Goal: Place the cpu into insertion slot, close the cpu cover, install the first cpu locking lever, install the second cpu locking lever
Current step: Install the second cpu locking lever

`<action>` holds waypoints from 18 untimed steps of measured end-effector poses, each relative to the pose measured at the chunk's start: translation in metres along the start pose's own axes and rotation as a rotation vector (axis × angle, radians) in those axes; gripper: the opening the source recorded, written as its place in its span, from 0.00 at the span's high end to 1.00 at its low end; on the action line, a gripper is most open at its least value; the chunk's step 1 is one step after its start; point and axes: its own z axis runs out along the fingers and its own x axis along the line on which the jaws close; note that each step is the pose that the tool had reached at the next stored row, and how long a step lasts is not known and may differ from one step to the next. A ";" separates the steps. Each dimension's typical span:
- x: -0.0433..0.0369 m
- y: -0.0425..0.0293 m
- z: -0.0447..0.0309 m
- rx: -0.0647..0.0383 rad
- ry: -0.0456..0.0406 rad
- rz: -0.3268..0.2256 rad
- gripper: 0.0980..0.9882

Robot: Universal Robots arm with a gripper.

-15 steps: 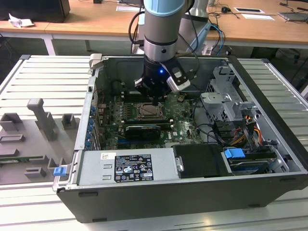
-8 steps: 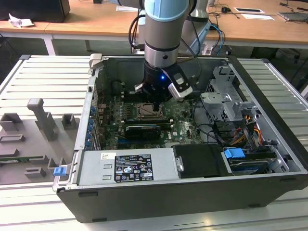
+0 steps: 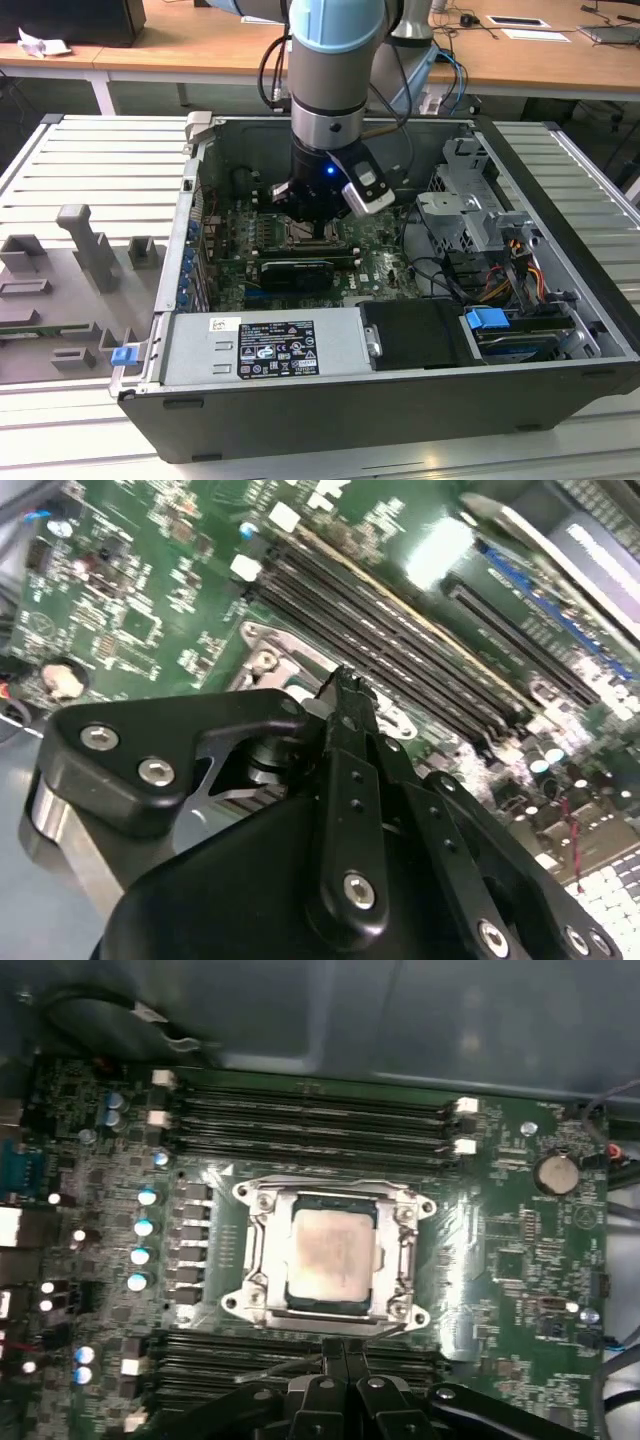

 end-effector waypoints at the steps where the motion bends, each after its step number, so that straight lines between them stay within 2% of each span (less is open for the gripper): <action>1: 0.0034 0.0001 0.0001 0.000 0.0001 -0.001 0.99; 3: 0.0119 0.0004 0.0023 0.000 0.0004 -0.003 0.99; 8: 0.0202 0.0000 0.0124 -0.001 0.0013 -0.013 0.99; 9: 0.0212 -0.0008 0.0127 -0.005 0.0012 -0.014 0.99; 10: 0.0235 -0.0022 0.0131 -0.018 -0.0002 -0.013 0.99; 18: 0.0359 -0.0099 0.0171 -0.065 -0.0044 -0.021 0.99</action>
